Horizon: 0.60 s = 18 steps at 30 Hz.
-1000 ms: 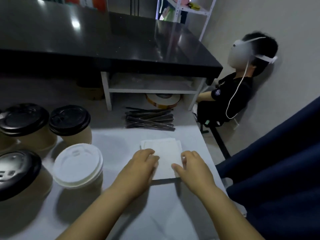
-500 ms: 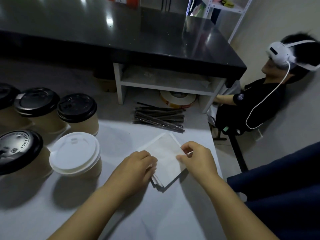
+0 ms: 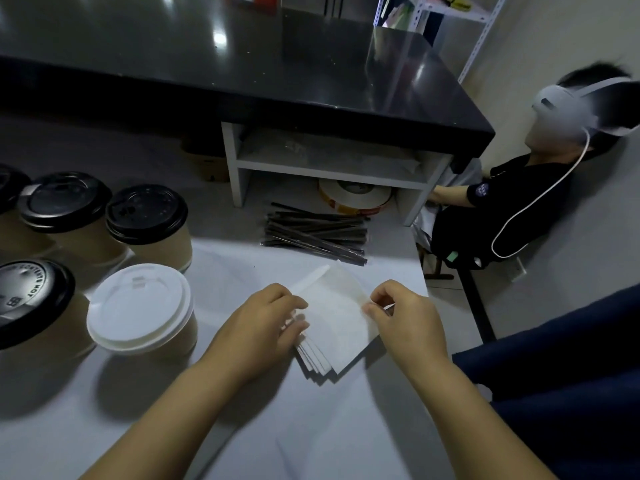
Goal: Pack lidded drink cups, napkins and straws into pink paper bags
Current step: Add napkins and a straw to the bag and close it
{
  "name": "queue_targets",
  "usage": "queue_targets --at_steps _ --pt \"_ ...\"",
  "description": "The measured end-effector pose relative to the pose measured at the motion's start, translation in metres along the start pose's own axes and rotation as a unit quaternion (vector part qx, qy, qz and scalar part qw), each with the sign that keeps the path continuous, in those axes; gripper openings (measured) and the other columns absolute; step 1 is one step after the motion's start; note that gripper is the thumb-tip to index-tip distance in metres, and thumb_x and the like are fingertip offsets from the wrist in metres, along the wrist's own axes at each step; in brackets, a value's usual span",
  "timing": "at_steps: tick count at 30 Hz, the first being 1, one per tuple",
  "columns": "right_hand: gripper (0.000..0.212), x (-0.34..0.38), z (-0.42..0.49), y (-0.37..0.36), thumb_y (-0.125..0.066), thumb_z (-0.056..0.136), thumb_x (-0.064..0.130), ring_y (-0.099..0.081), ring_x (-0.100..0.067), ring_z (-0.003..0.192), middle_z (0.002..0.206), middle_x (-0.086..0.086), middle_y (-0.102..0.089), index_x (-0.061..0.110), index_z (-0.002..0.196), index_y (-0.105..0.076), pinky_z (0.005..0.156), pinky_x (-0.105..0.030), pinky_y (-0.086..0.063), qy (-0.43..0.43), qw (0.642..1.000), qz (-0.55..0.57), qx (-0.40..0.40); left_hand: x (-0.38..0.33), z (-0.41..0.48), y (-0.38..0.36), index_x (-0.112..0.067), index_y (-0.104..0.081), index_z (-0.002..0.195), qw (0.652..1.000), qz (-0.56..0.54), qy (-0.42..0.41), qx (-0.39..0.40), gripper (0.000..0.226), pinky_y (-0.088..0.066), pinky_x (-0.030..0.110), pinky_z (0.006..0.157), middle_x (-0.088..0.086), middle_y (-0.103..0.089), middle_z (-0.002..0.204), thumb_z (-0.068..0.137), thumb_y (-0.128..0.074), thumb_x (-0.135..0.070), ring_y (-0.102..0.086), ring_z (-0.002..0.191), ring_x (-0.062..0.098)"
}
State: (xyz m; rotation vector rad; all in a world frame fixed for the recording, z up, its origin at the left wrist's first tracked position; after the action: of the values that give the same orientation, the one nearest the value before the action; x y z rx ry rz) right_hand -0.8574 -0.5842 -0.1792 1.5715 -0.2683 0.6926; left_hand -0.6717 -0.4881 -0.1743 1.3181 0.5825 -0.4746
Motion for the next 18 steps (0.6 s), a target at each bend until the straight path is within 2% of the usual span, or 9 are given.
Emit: queue_targets --at_steps 2,5,8,10,12,13,15,16,18 --pt "0.013 -0.003 -0.001 0.002 -0.067 0.084 0.025 -0.058 -0.012 0.076 0.077 0.013 -0.062 0.027 0.075 -0.058 0.067 -0.033 -0.051 -0.001 1.0 0.013 0.004 0.0 0.002 0.0 -0.02 -0.064 0.107 1.0 -0.002 0.003 -0.005 0.023 -0.049 0.033 0.075 -0.006 -0.055 0.099 0.085 -0.062 -0.027 -0.057 0.087 0.013" --pt "0.016 0.001 -0.004 0.003 -0.068 0.084 0.022 -0.054 -0.005 0.081 0.089 0.015 -0.057 0.029 0.073 -0.058 0.067 -0.021 -0.044 0.038 0.999 0.023 0.004 -0.001 0.004 -0.001 -0.02 -0.062 0.109 1.0 0.001 0.002 -0.008 0.025 -0.048 0.032 0.077 -0.007 -0.053 0.101 0.085 -0.061 -0.027 -0.056 0.09 0.014" --pt "0.019 0.005 -0.007 0.003 -0.071 0.081 0.016 -0.054 -0.004 0.067 0.074 0.012 -0.061 0.026 0.069 -0.06 0.059 -0.014 -0.041 0.044 0.992 0.116 0.033 0.002 0.006 -0.003 -0.019 -0.051 0.125 1.0 0.012 0.012 -0.008 0.042 -0.039 0.026 0.089 -0.003 -0.049 0.117 0.085 -0.061 -0.03 -0.048 0.108 0.018" --pt "0.018 0.008 -0.011 0.001 -0.073 0.079 0.016 -0.054 -0.002 0.062 0.072 0.013 -0.065 0.025 0.068 -0.062 0.056 -0.011 -0.041 0.042 0.981 0.171 0.075 0.006 0.008 -0.005 -0.02 -0.036 0.136 0.999 0.01 0.041 0.005 0.06 -0.03 0.027 0.099 -0.005 -0.041 0.132 0.084 -0.062 -0.034 -0.032 0.122 0.018" --pt "0.016 0.01 -0.013 -0.003 -0.074 0.078 0.017 -0.054 -0.001 0.059 0.073 0.014 -0.066 0.026 0.069 -0.064 0.055 -0.011 -0.041 0.044 0.972 0.195 0.123 0.006 0.01 -0.007 -0.023 -0.03 0.139 0.998 -0.005 0.066 0.023 0.067 -0.027 0.032 0.104 -0.011 -0.04 0.132 0.082 -0.064 -0.036 -0.026 0.125 0.015" --pt "0.015 0.01 -0.014 -0.005 -0.075 0.078 0.019 -0.054 -0.001 0.058 0.073 0.013 -0.066 0.026 0.07 -0.064 0.054 -0.012 -0.042 0.041 0.969 0.199 0.143 0.006 0.011 -0.007 -0.024 -0.036 0.136 0.997 -0.008 0.068 0.027 0.062 -0.03 0.035 0.104 -0.013 -0.045 0.128 0.082 -0.064 -0.035 -0.03 0.123 0.014" --pt "0.013 0.008 -0.013 -0.009 -0.075 0.078 0.024 -0.055 -0.002 0.058 0.073 0.012 -0.066 0.027 0.071 -0.065 0.052 -0.015 -0.043 0.029 0.966 0.2 0.163 0.004 0.013 -0.007 -0.025 -0.055 0.116 0.998 -0.004 0.052 0.028 0.033 -0.039 0.036 0.096 -0.014 -0.058 0.108 0.084 -0.063 -0.027 -0.048 0.11 0.014" --pt "0.012 0.007 -0.011 -0.01 -0.074 0.079 0.027 -0.056 -0.003 0.058 0.072 0.012 -0.066 0.027 0.071 -0.065 0.051 -0.016 -0.044 0.02 0.966 0.2 0.16 0.003 0.013 -0.006 -0.025 -0.061 0.104 0.999 -0.005 0.043 0.026 0.02 -0.042 0.034 0.09 -0.016 -0.059 0.095 0.084 -0.062 -0.023 -0.055 0.099 0.013" --pt "0.015 0.001 -0.006 -0.008 -0.068 0.083 0.032 -0.058 -0.009 0.057 0.07 0.01 -0.066 0.028 0.07 -0.064 0.05 -0.019 -0.044 -0.002 0.972 0.201 0.12 0.003 0.012 -0.004 -0.023 -0.063 0.093 0.999 -0.008 0.031 0.022 0.011 -0.044 0.025 0.077 -0.018 -0.056 0.082 0.084 -0.062 -0.017 -0.058 0.084 0.011"
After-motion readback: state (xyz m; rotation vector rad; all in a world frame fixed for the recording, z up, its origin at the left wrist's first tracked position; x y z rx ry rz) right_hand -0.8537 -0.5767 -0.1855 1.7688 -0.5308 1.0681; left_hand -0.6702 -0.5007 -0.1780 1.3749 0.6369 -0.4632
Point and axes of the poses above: each hand's wrist, its own z-axis towards the middle knuckle, its own y-axis out of the back of the hand, x = y × z, the point moved 6 cm from there along z, towards the middle knuckle
